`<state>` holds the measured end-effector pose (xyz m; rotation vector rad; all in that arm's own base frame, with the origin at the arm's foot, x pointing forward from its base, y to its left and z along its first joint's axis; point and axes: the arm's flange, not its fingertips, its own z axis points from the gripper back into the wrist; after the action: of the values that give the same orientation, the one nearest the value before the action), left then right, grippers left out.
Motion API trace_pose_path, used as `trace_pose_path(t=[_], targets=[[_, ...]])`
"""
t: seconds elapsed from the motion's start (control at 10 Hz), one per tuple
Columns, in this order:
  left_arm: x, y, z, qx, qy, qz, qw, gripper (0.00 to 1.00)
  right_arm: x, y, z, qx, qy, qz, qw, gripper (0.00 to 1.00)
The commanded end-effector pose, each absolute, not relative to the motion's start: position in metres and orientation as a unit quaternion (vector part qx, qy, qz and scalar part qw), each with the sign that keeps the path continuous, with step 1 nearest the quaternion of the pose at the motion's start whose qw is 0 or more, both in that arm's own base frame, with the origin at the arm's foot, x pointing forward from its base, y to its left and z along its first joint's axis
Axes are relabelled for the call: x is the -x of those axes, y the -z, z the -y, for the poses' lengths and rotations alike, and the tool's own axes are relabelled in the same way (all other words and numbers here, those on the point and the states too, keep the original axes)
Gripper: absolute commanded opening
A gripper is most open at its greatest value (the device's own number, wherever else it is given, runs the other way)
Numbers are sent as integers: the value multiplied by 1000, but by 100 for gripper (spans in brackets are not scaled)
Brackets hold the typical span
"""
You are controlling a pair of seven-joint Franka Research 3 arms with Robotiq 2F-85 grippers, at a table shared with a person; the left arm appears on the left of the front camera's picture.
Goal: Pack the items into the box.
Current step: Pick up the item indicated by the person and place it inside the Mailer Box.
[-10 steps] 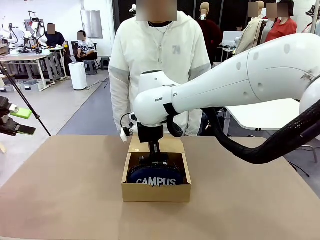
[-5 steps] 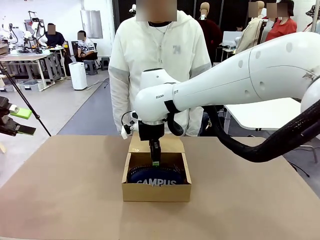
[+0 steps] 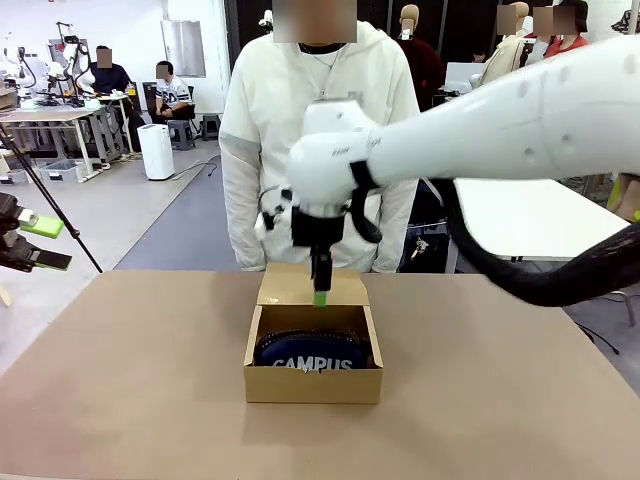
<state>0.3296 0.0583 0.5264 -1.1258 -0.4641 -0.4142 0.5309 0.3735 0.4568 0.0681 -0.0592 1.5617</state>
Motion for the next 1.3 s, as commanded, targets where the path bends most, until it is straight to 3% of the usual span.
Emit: trace_pose_path(t=[0.0, 0.3, 0.5, 0.6, 0.8, 1.2], targets=[[-328, -527, -61, 525, 203, 217, 798, 100, -498, -510, -317, -38, -634, 40, 772, 100], [-328, -527, -61, 525, 203, 217, 798, 100, -438, -576, -204, -167, -487, 26, 857, 100], [-328, -527, -61, 525, 203, 217, 798, 100, -391, -593, -113, -279, -245, 80, 925, 100], [-328, -527, -61, 525, 203, 217, 798, 100, -365, -596, -70, -345, -80, 122, 927, 100], [-328, -527, -61, 525, 203, 217, 798, 100, -320, -578, -16, -422, 59, 167, 889, 100], [-328, -527, -61, 525, 203, 217, 798, 100, -254, -490, 64, -550, 166, 260, 776, 100]])
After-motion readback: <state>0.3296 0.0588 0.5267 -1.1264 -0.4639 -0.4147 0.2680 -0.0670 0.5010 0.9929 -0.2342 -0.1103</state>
